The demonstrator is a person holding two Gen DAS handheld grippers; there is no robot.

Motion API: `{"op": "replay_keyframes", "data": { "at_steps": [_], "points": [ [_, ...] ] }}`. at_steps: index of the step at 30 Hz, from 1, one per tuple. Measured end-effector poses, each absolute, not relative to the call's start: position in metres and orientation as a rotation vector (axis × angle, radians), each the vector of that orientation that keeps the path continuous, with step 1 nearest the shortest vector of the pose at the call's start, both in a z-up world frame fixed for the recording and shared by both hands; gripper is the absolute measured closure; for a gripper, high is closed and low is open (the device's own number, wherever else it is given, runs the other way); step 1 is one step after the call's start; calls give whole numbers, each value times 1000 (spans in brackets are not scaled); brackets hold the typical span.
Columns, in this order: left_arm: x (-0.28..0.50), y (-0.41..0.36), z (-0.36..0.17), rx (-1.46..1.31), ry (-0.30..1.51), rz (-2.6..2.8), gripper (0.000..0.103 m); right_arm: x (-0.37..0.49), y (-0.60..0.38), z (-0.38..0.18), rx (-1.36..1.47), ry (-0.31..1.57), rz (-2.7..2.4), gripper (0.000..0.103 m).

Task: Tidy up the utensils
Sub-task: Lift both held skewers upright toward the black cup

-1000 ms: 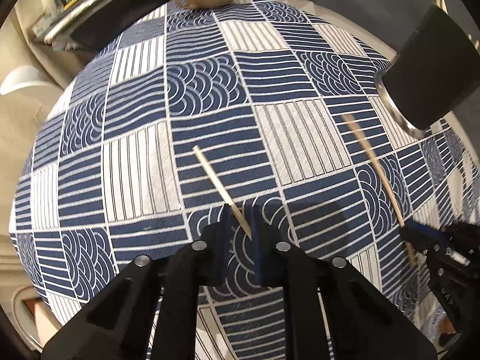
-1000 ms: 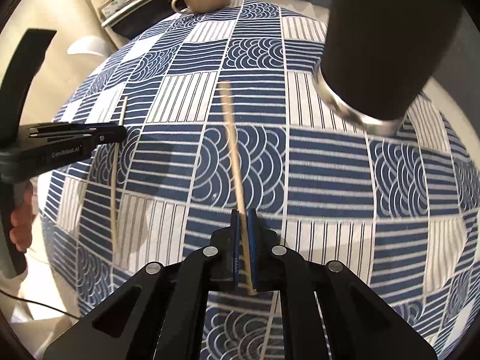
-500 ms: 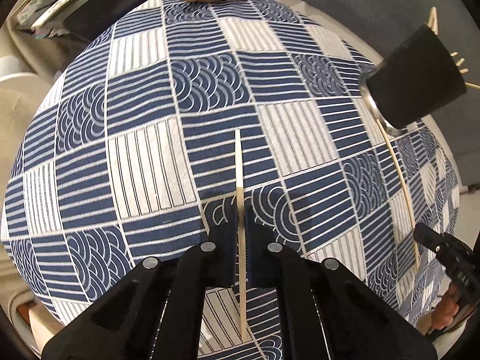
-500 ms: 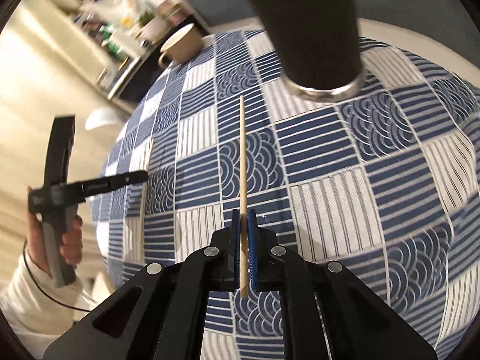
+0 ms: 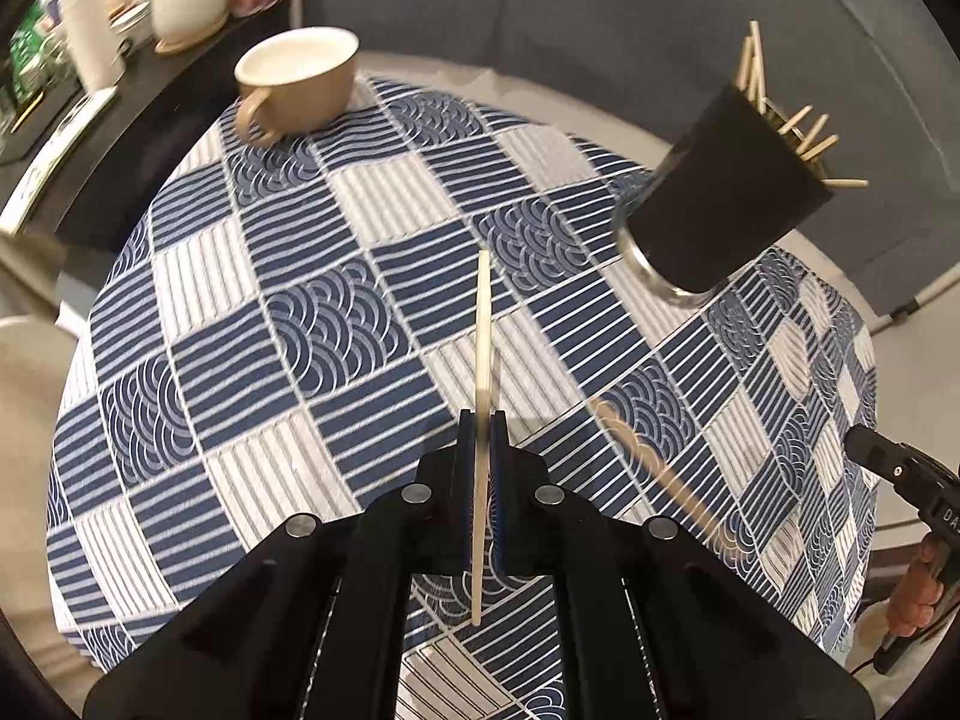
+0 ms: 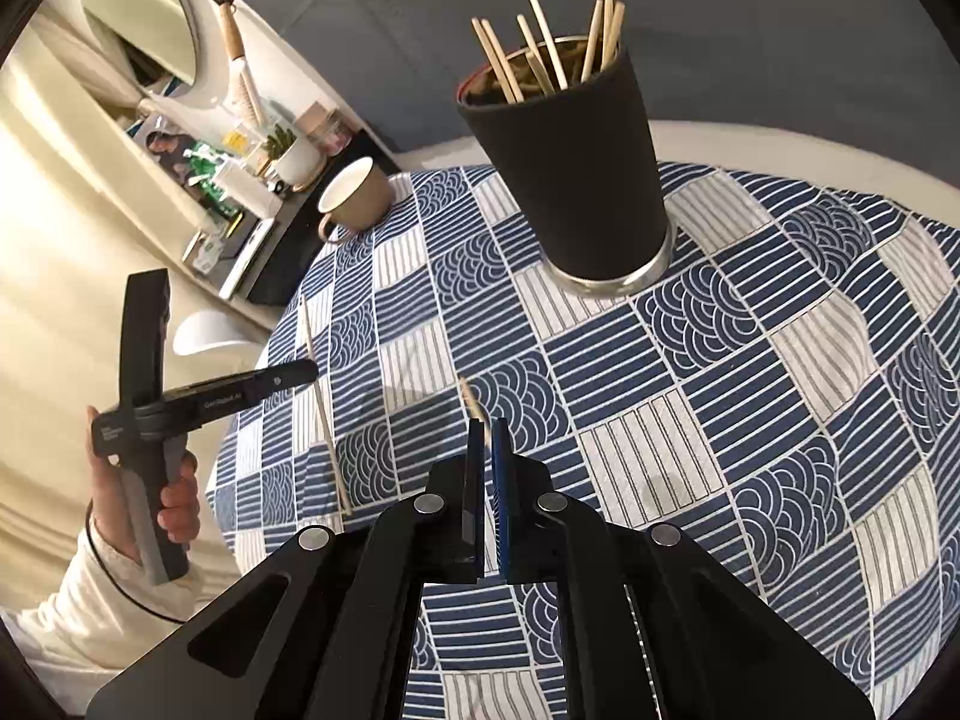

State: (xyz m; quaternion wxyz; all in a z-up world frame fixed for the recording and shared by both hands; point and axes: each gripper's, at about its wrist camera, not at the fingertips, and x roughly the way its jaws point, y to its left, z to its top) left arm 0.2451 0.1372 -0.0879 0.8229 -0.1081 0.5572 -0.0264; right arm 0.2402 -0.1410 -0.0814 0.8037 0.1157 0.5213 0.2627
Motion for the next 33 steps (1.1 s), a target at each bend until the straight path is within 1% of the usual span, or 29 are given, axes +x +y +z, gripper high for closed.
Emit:
{"op": "replay_keyframes", "data": {
  "at_steps": [1, 3, 6, 7, 8, 9, 10, 16, 20, 21, 24, 25, 29, 33],
  "points": [
    [247, 136, -88, -222, 1181, -68, 98, 240, -136, -83, 229, 1119, 559, 96],
    [249, 137, -88, -223, 1179, -89, 98, 238, -128, -90, 178, 1144, 558, 96],
    [250, 139, -87, -221, 1173, -117, 98, 234, -108, -116, 93, 1227, 557, 95],
    [251, 140, -86, -217, 1172, -123, 98, 234, -102, -122, 78, 1243, 564, 93],
    [250, 141, -86, -213, 1170, -128, 98, 233, -96, -129, 56, 1260, 571, 89],
    [249, 141, -85, -206, 1168, -134, 98, 232, -89, -136, 33, 1273, 573, 76],
    [249, 142, -84, -197, 1165, -140, 98, 232, -80, -145, 1, 1289, 572, 70],
    [244, 148, -81, -176, 1153, -186, 98, 234, -37, -169, -181, 1284, 562, 70],
    [243, 151, -80, -167, 1148, -216, 98, 239, -23, -181, -259, 1287, 528, 73],
    [243, 152, -79, -161, 1145, -220, 98, 239, -21, -185, -270, 1293, 521, 76],
    [243, 153, -78, -150, 1139, -241, 98, 235, -20, -187, -289, 1280, 498, 95],
    [244, 153, -77, -144, 1137, -247, 98, 233, -20, -187, -292, 1278, 493, 97],
    [244, 153, -74, -129, 1128, -281, 98, 226, -29, -185, -218, 1282, 475, 98],
    [246, 156, -72, -135, 1119, -325, 98, 210, -44, -165, -43, 1229, 473, 98]
  ]
}}
